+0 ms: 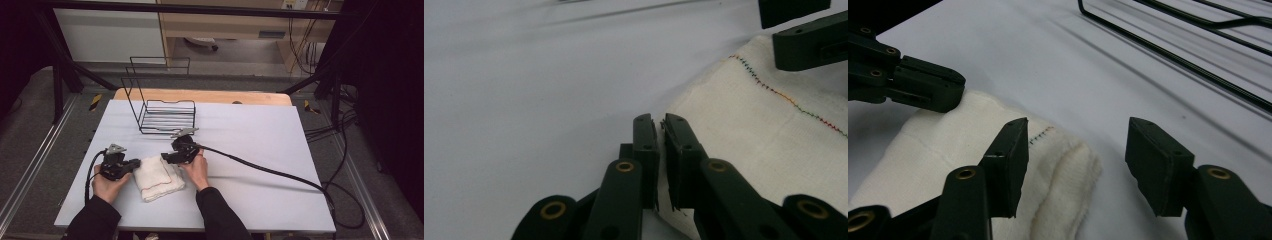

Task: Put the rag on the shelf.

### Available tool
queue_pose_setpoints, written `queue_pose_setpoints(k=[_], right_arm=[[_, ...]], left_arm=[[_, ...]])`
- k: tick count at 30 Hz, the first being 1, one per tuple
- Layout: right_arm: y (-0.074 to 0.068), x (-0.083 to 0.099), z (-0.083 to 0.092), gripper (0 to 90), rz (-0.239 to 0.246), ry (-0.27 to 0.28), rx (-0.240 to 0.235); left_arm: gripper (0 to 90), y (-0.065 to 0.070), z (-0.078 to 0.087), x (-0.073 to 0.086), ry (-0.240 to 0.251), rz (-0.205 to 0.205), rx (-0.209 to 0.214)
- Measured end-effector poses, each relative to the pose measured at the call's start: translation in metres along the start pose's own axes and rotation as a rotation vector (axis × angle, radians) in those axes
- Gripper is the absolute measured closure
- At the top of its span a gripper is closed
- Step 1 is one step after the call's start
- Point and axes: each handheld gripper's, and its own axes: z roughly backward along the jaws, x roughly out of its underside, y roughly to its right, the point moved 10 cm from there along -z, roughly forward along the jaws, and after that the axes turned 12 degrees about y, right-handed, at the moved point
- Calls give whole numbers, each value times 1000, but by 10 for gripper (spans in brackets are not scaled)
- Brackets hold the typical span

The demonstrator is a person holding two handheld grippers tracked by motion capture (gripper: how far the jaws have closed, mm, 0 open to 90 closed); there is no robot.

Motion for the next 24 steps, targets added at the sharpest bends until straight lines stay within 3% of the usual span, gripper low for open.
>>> queue_pose_setpoints(k=[4,7,8,15,17,20,24], right_arm=[[-4,4,-9,461,23,-32,-5],[-5,10,-10,502,3,-51,-5],[-5,10,-10,541,18,-53,-11],[-12,12,-8,748,-68,-90,-54],[-12,11,-7,796,-51,-86,-55],[-11,11,-4,814,-22,-74,-30],[-5,9,2,817,-34,-50,18]], left_arm=[[839,0,0,0,2,-4,-1],[838,0,0,0,1,-4,3],[838,0,0,0,1,-3,3],[828,0,0,-1,5,8,9],[815,-1,2,-2,15,9,7],[752,-5,8,-7,49,18,-9],[669,-12,11,-8,58,56,-22]])
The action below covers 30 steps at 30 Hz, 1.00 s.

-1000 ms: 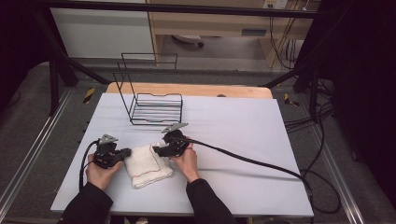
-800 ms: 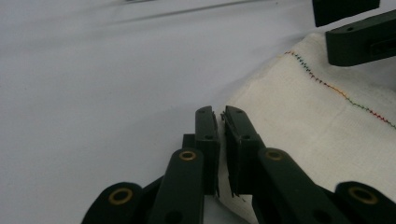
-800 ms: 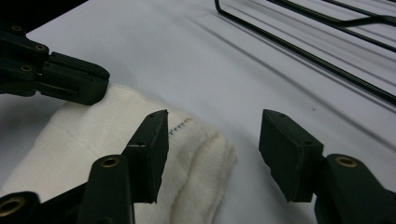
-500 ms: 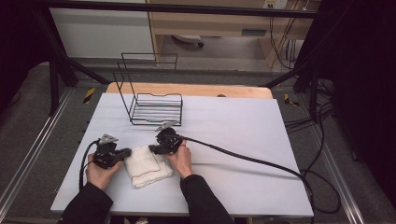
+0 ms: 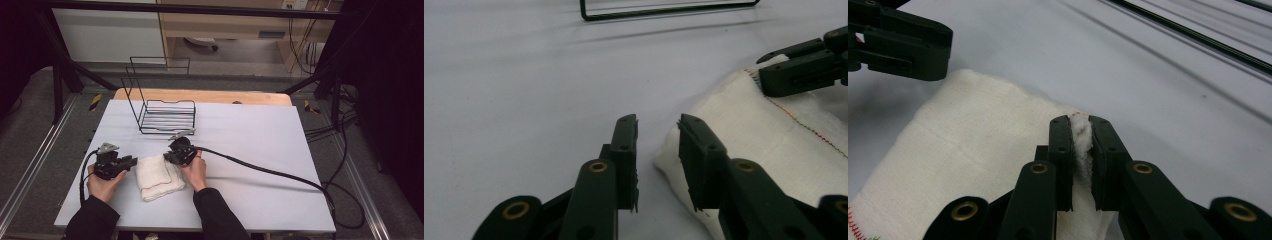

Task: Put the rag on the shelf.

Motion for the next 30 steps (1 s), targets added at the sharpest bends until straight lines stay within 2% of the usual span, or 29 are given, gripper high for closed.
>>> queue_pose_setpoints(k=[5,11,13,18,20,22,25,30], right_arm=[[0,3,2,811,-1,5,2],[2,3,1,798,8,4,3],[2,3,1,777,18,3,5],[5,4,1,715,33,-1,15],[5,5,0,713,9,-10,10],[5,5,-1,719,-13,-21,4],[4,5,-1,775,-44,-27,-7],[3,4,0,813,-31,-15,-2]], left_arm=[[666,5,-8,4,-20,8,6],[735,10,-13,7,-43,10,33],[751,12,-13,8,-47,-4,35],[777,14,-15,9,-62,9,47],[791,14,-16,9,-66,11,48],[806,15,-16,9,-73,7,48],[830,15,-17,9,-78,10,41],[851,15,-16,8,-68,9,48]])
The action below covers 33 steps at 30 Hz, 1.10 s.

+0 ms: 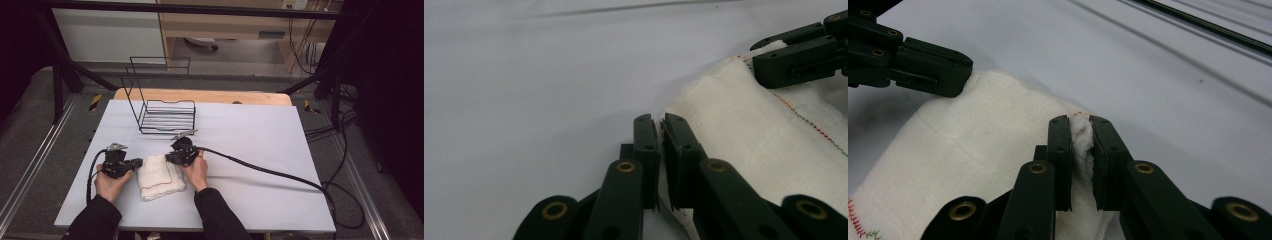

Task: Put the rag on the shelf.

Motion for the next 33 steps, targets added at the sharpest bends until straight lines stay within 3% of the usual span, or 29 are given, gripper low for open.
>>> queue_pose_setpoints(k=[4,16,27,33], right_arm=[[-2,-3,4,817,46,29,13],[-13,-25,37,820,63,155,0],[-29,-47,66,821,125,271,4],[-34,-52,75,821,139,298,8]], left_arm=[[855,3,6,-8,51,-15,10],[857,16,30,-35,203,-33,49],[857,26,50,-51,296,-62,62],[856,31,57,-57,326,-77,66]])
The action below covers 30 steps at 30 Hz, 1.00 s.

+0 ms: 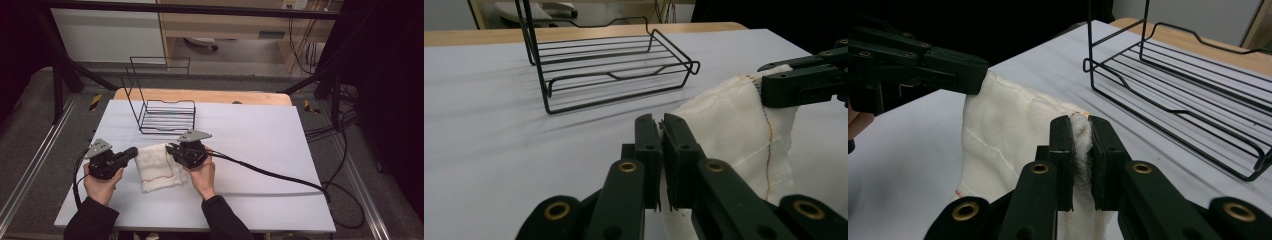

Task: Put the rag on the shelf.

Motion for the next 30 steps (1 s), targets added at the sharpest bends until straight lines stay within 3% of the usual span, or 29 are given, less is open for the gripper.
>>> queue_pose_setpoints(k=[13,30], right_arm=[[-4,-23,15,820,34,84,9],[-3,-61,39,820,62,201,14]], left_arm=[[855,10,7,-20,95,-17,8],[856,27,11,-59,202,-31,40]])
